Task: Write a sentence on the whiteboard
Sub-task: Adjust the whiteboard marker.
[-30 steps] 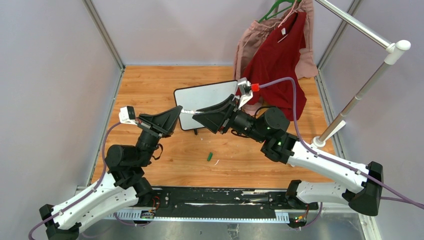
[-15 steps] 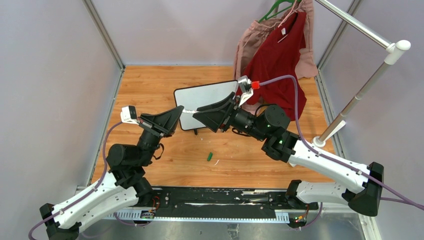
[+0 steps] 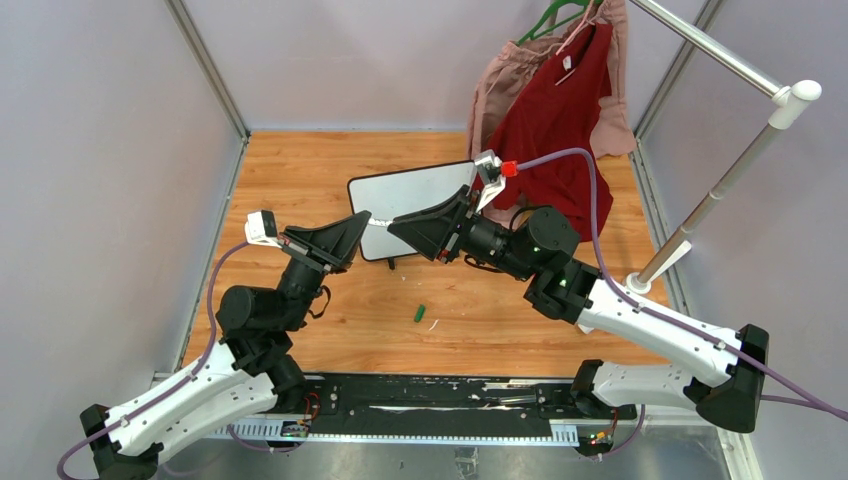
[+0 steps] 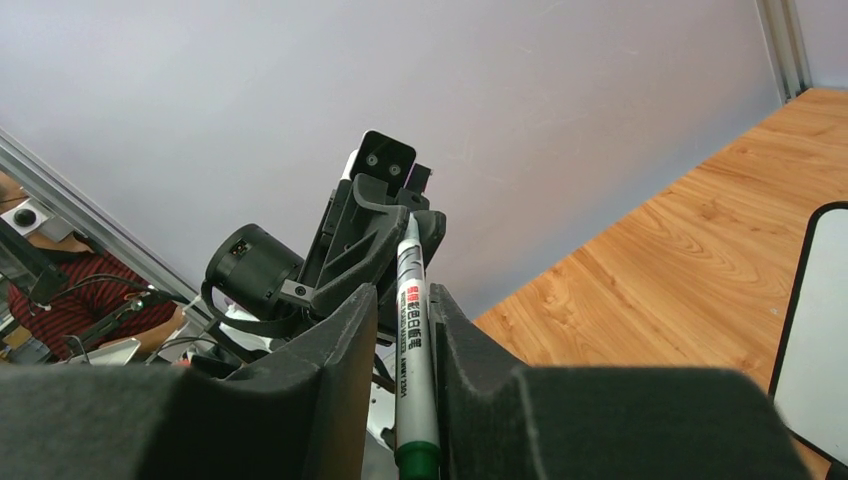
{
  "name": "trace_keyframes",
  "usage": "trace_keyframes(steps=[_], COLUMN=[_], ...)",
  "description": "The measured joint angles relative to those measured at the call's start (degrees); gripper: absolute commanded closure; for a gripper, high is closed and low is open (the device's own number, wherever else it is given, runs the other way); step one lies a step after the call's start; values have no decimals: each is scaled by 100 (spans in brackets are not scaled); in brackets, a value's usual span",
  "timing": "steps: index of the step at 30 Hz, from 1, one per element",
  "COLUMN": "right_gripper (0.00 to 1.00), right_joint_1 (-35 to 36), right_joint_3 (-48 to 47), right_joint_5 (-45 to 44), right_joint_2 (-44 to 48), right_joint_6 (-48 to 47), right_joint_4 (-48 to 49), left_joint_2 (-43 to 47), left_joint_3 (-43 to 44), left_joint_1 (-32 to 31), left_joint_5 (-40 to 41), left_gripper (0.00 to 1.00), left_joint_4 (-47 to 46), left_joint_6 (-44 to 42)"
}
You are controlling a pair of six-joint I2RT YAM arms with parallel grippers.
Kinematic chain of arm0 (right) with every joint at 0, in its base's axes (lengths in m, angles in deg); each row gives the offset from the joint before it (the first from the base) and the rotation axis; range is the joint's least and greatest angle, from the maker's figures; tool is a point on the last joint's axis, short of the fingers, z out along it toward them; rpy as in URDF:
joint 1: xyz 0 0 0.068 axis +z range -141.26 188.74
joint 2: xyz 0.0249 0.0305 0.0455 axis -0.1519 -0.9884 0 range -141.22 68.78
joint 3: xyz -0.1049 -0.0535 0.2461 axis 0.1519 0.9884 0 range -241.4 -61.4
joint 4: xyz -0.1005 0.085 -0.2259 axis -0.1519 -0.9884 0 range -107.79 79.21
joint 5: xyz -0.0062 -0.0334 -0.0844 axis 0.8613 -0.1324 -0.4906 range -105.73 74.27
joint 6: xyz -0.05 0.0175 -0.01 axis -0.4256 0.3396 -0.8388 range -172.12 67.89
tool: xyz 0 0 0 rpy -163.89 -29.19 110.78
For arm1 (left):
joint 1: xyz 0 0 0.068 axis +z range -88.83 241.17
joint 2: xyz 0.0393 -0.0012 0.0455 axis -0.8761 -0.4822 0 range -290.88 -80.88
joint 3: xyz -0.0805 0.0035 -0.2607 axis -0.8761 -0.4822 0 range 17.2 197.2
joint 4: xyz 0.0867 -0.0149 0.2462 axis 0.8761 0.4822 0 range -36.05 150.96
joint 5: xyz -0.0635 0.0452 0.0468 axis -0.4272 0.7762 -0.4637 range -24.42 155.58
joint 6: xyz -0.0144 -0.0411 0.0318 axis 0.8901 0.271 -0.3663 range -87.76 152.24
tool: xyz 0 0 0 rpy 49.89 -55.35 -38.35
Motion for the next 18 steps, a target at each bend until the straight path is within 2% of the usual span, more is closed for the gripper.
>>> trace_keyframes(steps=[5,16,18], right_gripper=[72,99,100], right_joint_1=[-2,-33,-35], right_joint_3=[-9,-11,-11], right_joint_5=[-2,4,7], right_joint_2=[0,-4,-4], right_joint_6=[-28,-57,-57], right_joint_4=[-33,-52,-52], left_joint_2=[-11,-33,-33], left_joint_3=[0,0,0], left_joint_1=[0,0,0], left_joint_5=[0,-15,-20], left_gripper=[100,100,100], left_joint_4=[2,-22,-22], left_joint_6=[0,24,24])
